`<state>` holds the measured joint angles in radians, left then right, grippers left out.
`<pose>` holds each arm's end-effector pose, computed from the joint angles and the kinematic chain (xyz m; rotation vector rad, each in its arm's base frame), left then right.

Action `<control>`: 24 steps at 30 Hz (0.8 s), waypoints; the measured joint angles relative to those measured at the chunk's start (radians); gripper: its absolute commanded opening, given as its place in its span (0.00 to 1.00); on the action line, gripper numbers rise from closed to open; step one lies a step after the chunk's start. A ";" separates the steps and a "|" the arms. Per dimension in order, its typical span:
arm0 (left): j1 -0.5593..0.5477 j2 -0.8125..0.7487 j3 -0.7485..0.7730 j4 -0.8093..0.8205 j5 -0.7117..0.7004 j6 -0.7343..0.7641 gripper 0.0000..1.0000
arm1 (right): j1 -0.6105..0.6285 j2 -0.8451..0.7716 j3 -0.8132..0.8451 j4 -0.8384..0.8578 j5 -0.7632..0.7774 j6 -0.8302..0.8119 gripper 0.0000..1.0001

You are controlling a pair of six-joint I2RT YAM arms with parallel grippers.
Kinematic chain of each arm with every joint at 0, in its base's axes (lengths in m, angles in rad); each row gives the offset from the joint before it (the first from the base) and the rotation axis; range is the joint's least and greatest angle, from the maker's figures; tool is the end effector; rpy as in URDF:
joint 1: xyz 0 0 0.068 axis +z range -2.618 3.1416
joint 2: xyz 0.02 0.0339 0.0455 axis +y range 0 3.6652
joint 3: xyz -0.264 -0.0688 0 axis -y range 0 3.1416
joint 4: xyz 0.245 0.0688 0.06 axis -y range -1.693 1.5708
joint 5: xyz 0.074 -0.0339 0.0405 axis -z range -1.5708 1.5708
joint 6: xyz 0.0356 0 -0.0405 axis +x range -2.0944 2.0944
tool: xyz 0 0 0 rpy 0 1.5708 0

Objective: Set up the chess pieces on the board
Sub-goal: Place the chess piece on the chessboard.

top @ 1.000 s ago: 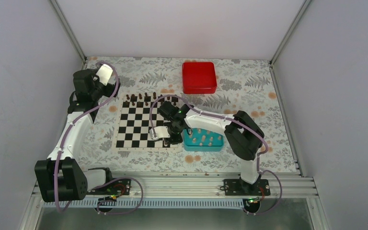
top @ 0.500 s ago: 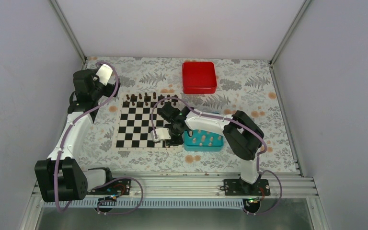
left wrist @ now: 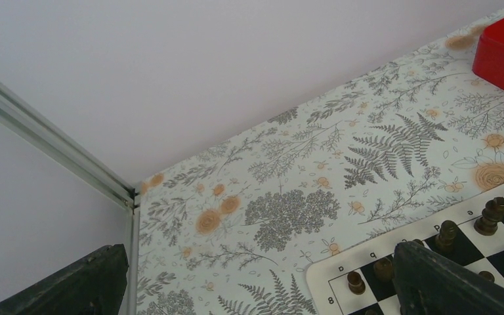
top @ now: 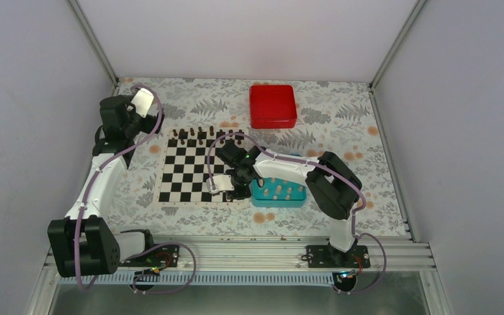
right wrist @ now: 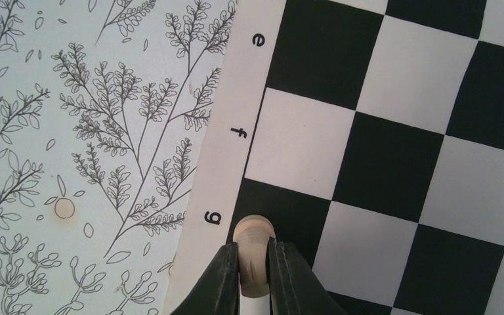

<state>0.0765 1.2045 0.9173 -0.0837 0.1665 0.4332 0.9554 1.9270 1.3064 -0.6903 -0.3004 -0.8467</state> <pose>0.2787 0.0154 0.3086 0.4525 1.8869 0.1777 0.2073 0.3115 0.1629 -2.2813 1.7342 0.4533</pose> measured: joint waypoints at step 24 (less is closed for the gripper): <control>0.007 -0.001 -0.005 0.000 0.010 0.000 1.00 | -0.001 0.009 0.032 -0.022 0.025 0.000 0.10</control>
<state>0.0834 1.2034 0.9123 -0.0837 0.1768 0.4332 0.9546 1.9362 1.3384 -0.7120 -0.2756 -0.8471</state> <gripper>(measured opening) 0.999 0.105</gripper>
